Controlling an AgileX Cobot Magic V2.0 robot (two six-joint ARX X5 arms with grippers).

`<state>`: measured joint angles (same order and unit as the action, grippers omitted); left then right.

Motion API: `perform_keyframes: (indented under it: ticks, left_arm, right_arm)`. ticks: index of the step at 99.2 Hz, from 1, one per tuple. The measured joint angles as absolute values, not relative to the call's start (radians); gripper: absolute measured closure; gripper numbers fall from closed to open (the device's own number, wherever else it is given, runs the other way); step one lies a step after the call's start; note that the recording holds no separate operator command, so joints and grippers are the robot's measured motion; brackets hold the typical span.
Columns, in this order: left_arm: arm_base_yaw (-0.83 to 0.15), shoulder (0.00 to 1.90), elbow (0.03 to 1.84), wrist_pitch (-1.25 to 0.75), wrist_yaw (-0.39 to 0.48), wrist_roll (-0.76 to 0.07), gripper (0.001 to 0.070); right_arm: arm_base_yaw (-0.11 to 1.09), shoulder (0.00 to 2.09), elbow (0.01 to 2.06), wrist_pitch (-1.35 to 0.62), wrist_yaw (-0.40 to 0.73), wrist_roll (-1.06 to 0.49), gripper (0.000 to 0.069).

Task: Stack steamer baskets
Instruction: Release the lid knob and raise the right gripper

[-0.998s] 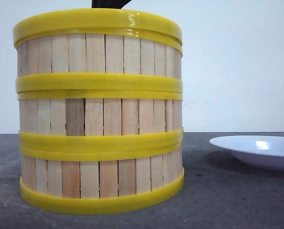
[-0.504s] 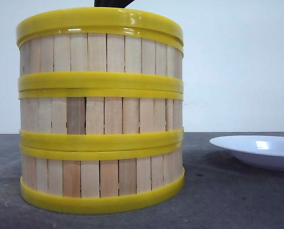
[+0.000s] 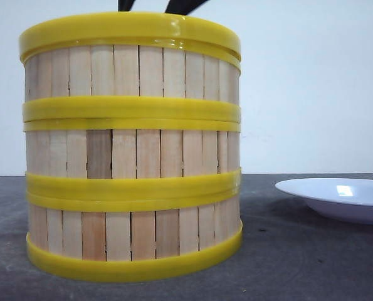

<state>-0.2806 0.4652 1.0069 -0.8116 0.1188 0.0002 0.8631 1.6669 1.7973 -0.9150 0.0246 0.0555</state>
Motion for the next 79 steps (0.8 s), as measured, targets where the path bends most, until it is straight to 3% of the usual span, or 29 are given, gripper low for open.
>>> perform_keyframes:
  ticks: [27, 58, 79]
  left_arm:
    - [-0.281, 0.465, 1.007, -0.825, 0.119, 0.000, 0.0477]
    - [-0.281, 0.465, 1.007, -0.818, 0.122, -0.004, 0.0477]
    - [-0.281, 0.393, 0.962, -0.751, 0.136, -0.012, 0.0477]
  right_arm:
    - [0.864, 1.419, 1.840, -0.832, 0.181, 0.030, 0.0280]
    - [0.864, 1.177, 1.838, -0.909, 0.352, 0.006, 0.0280]
    - [0.864, 0.966, 1.645, -0.909, 0.406, 0.005, 0.0280]
